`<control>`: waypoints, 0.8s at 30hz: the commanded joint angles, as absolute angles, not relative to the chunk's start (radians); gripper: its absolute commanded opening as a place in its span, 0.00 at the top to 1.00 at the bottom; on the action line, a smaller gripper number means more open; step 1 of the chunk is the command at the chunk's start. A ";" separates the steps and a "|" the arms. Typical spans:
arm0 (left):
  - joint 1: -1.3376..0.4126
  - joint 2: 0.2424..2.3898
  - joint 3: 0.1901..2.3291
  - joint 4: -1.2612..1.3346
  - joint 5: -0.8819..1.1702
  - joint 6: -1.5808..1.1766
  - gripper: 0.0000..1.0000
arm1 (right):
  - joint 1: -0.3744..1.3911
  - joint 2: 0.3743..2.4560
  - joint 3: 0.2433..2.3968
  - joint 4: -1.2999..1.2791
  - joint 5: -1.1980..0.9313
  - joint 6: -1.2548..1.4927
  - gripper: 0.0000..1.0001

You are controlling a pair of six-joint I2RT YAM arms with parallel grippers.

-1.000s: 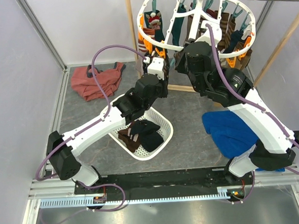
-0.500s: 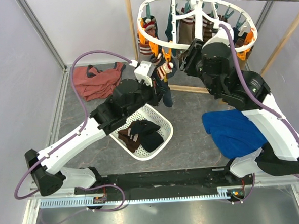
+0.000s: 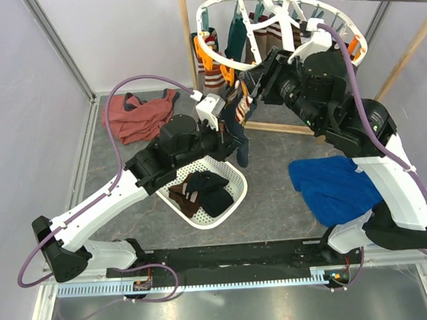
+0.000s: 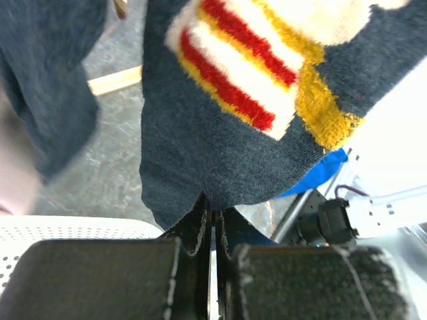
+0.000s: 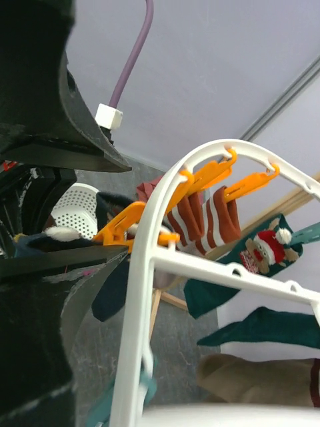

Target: Remove the socks clipped to the hanger

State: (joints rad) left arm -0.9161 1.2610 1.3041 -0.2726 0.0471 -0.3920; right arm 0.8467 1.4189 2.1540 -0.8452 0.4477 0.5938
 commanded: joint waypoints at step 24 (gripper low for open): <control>-0.917 1.249 1.359 -0.282 0.144 -0.456 0.98 | 0.844 1.479 2.191 -0.848 0.456 0.499 0.41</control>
State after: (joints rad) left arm -0.9161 1.2610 1.3128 -0.2943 0.1158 -0.4229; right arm 0.8467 1.4723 2.1700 -0.8837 0.4885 0.5228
